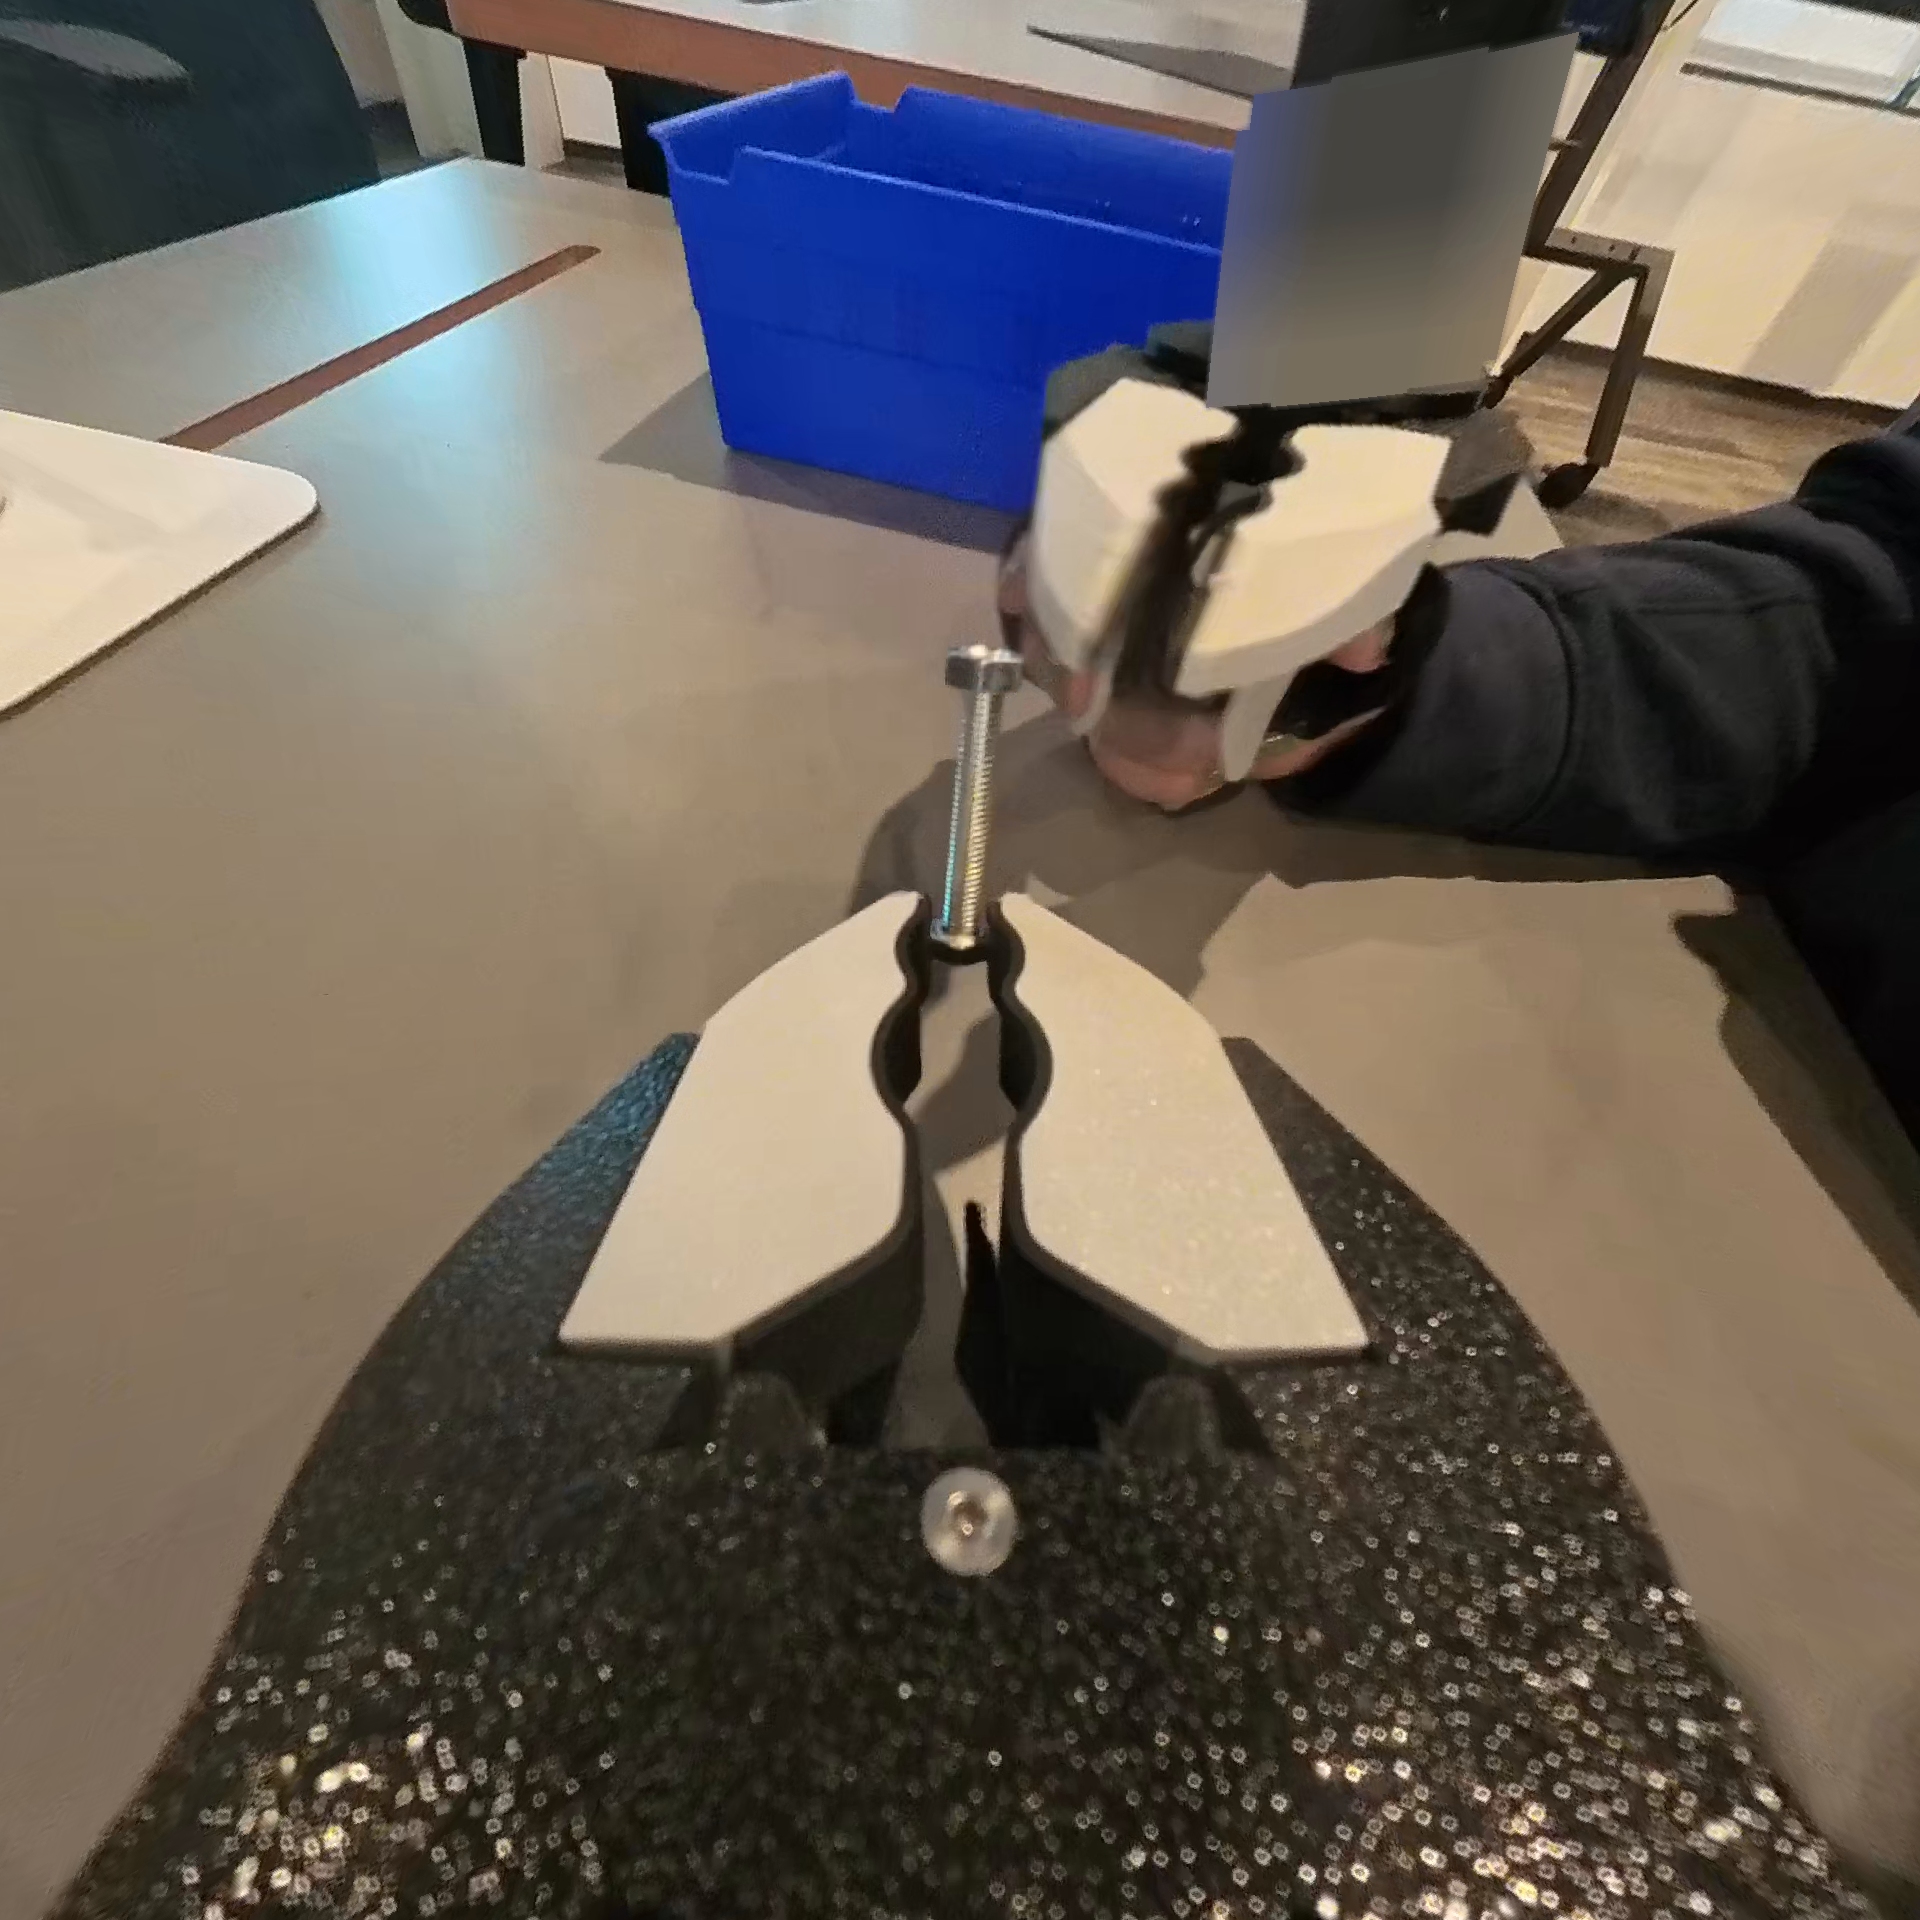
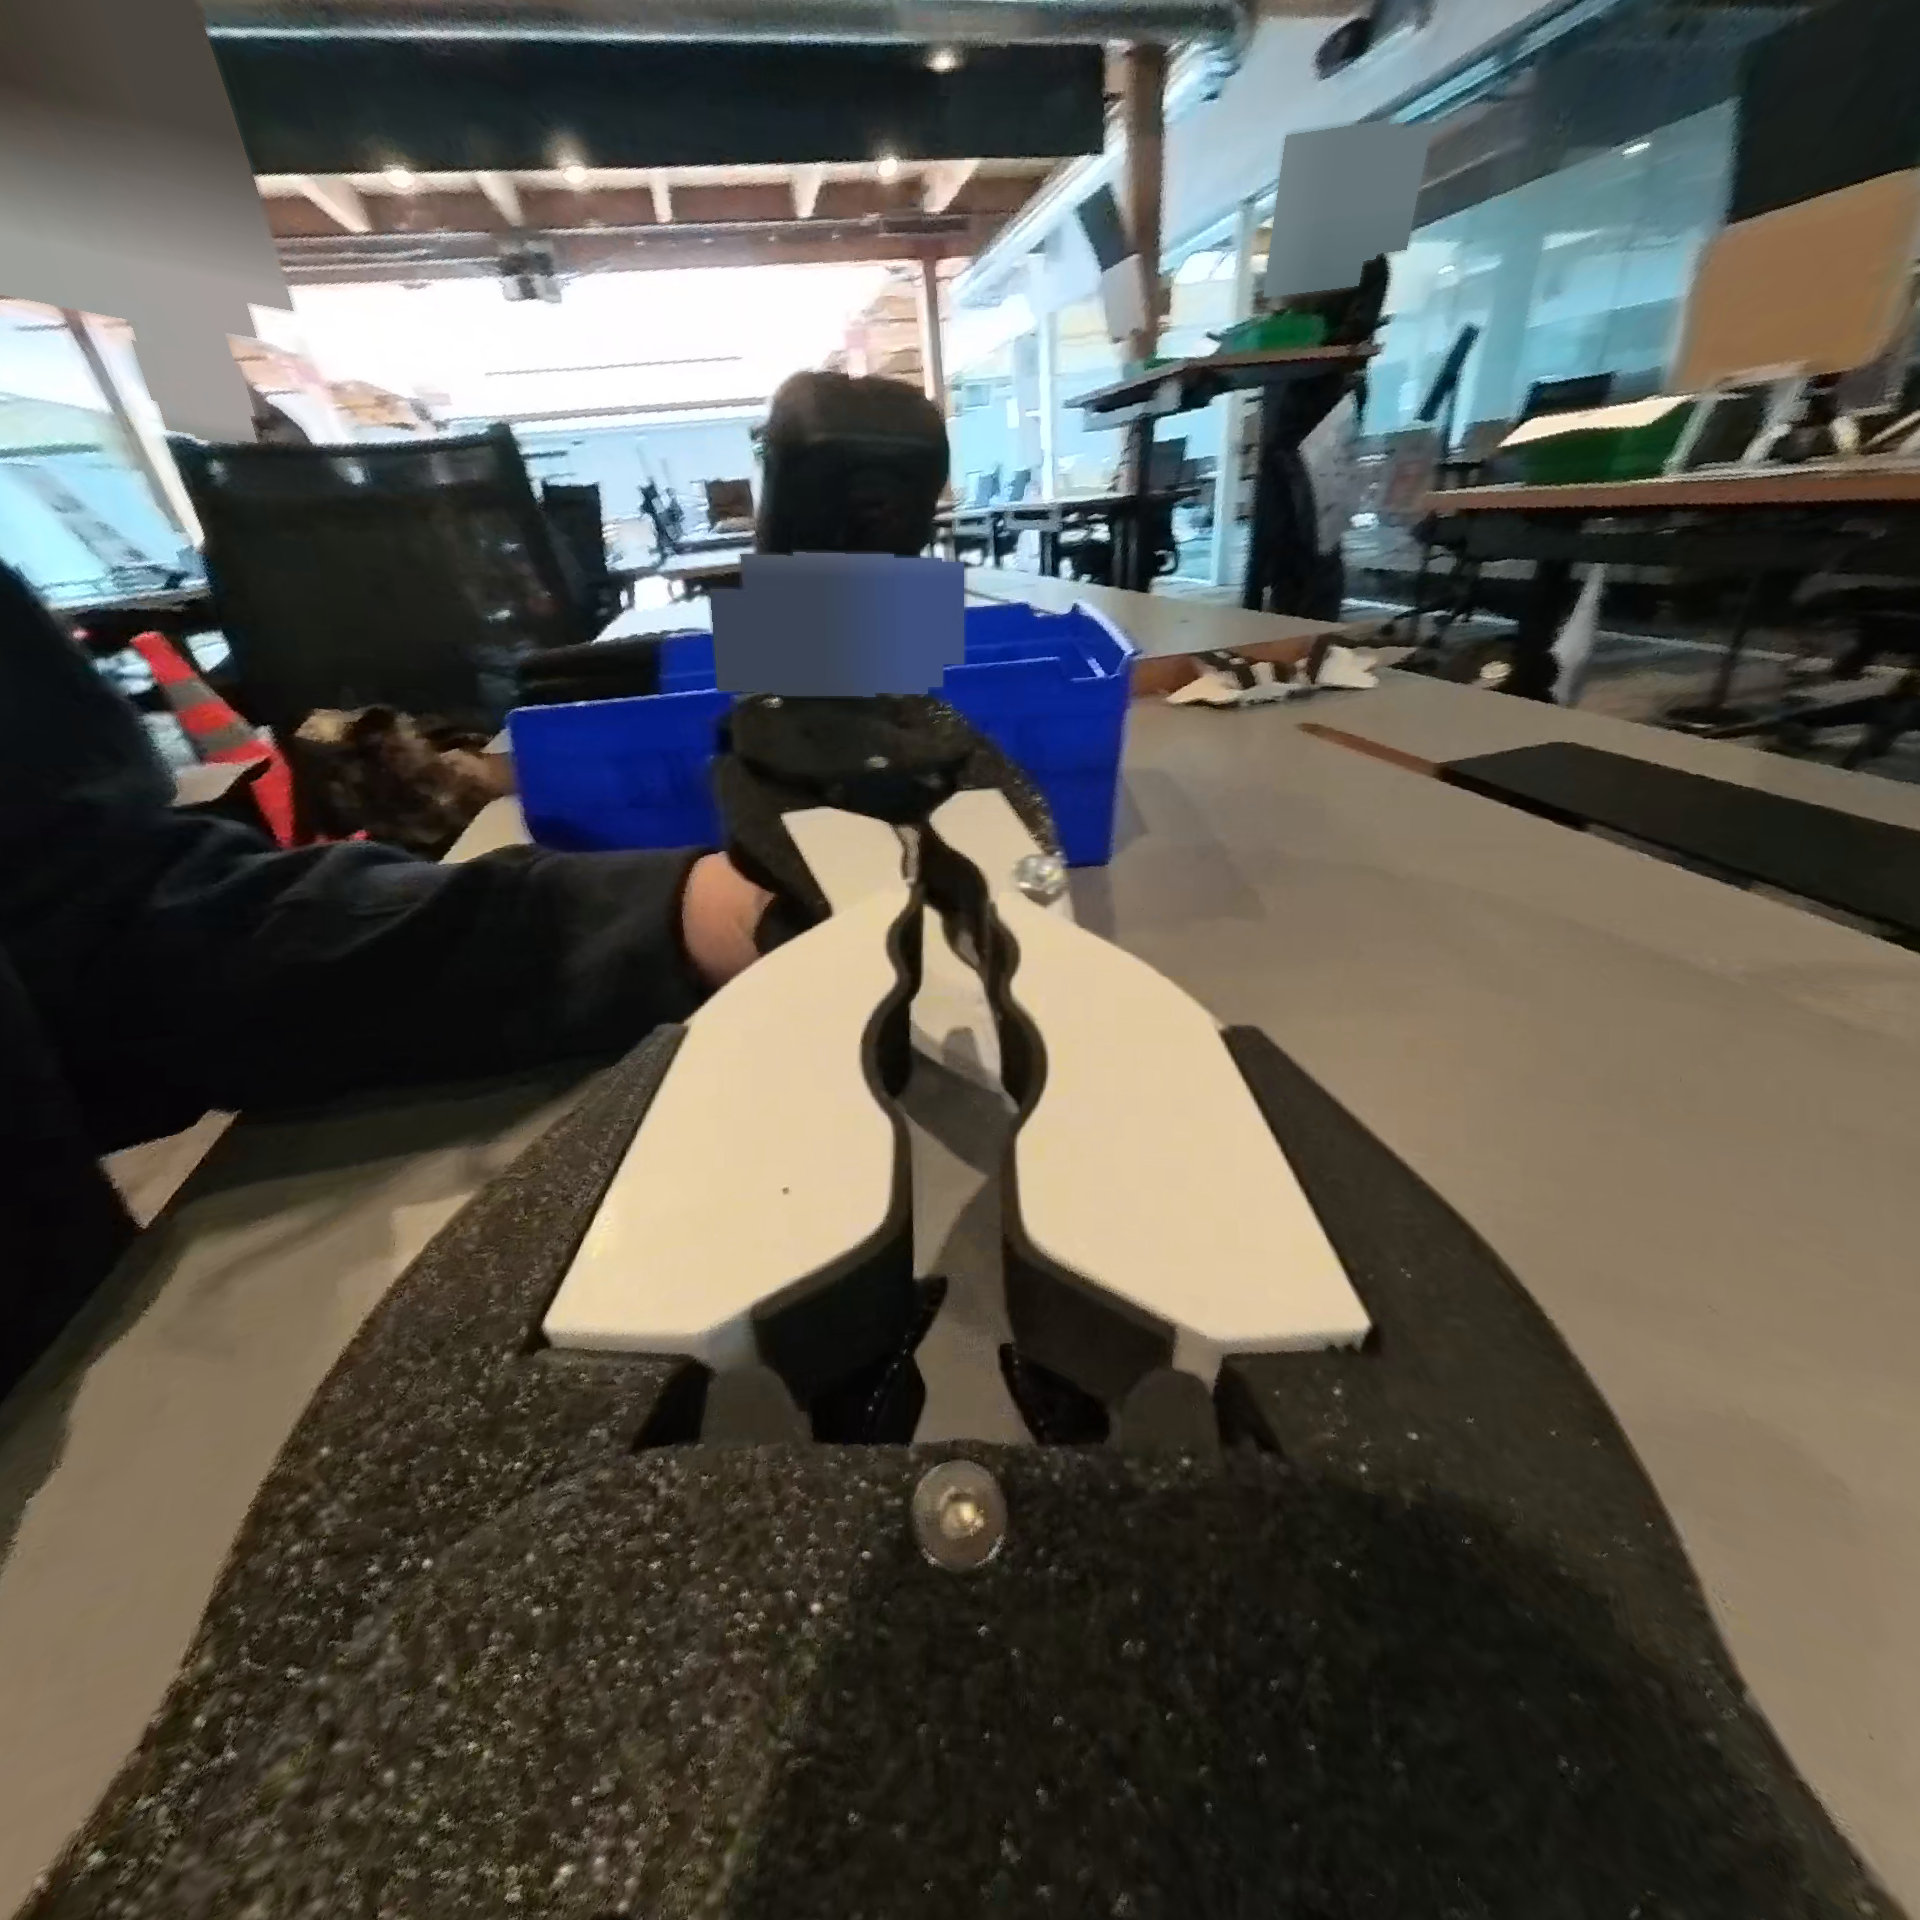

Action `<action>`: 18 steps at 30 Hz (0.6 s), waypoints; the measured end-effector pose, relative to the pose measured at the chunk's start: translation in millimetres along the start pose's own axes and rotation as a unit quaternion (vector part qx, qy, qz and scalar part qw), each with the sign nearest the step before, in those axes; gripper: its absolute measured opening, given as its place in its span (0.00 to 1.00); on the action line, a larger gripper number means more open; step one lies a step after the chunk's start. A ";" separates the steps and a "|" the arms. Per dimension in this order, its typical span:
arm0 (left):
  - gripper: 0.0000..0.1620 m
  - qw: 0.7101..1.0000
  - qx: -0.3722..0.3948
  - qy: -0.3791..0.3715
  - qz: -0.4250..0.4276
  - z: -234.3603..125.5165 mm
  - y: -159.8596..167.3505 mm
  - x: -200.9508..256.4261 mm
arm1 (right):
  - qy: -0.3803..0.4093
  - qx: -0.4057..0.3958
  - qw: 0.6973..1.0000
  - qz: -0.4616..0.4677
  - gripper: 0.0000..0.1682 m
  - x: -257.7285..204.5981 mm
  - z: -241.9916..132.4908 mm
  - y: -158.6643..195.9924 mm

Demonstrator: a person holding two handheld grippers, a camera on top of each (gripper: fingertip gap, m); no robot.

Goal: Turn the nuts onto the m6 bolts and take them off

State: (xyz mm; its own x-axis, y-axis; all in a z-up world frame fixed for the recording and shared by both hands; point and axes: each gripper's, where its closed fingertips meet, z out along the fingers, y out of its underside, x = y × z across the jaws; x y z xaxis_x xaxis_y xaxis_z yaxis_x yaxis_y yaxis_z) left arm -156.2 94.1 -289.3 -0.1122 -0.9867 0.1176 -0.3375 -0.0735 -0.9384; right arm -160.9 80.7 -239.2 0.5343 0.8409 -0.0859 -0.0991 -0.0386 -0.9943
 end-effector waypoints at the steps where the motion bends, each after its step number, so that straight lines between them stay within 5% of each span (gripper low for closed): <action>1: 0.06 1.000 0.001 0.001 -0.001 -0.2 -0.1 0.1 | 0.007 0.003 1.000 0.002 0.09 2.6 -0.2 -0.8; 6: 0.06 1.000 -0.007 0.000 0.003 1.4 1.6 0.6 | 0.038 -0.011 0.999 -0.005 0.16 12.9 6.6 2.5; 9: 0.06 1.000 -0.001 0.001 0.000 0.2 0.3 0.4 | -0.026 -0.009 1.000 -0.004 0.04 -6.9 2.5 2.2; 14: 0.06 1.000 -0.003 0.002 0.000 0.7 0.9 0.9 | 0.034 0.003 0.999 0.004 0.16 12.3 2.7 -0.7; 18: 0.06 1.000 -0.004 0.002 0.000 0.8 1.1 0.8 | 0.019 -0.010 1.000 -0.010 0.13 7.4 7.7 2.3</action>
State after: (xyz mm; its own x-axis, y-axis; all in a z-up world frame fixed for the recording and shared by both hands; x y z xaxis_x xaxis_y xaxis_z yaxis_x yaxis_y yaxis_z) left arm -155.9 93.1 -290.5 -0.1160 -0.9862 0.1180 -0.3452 -0.0714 -0.9358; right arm -163.6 91.0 -241.6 0.5669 0.8210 -0.0673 -0.0716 -0.0322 -0.9969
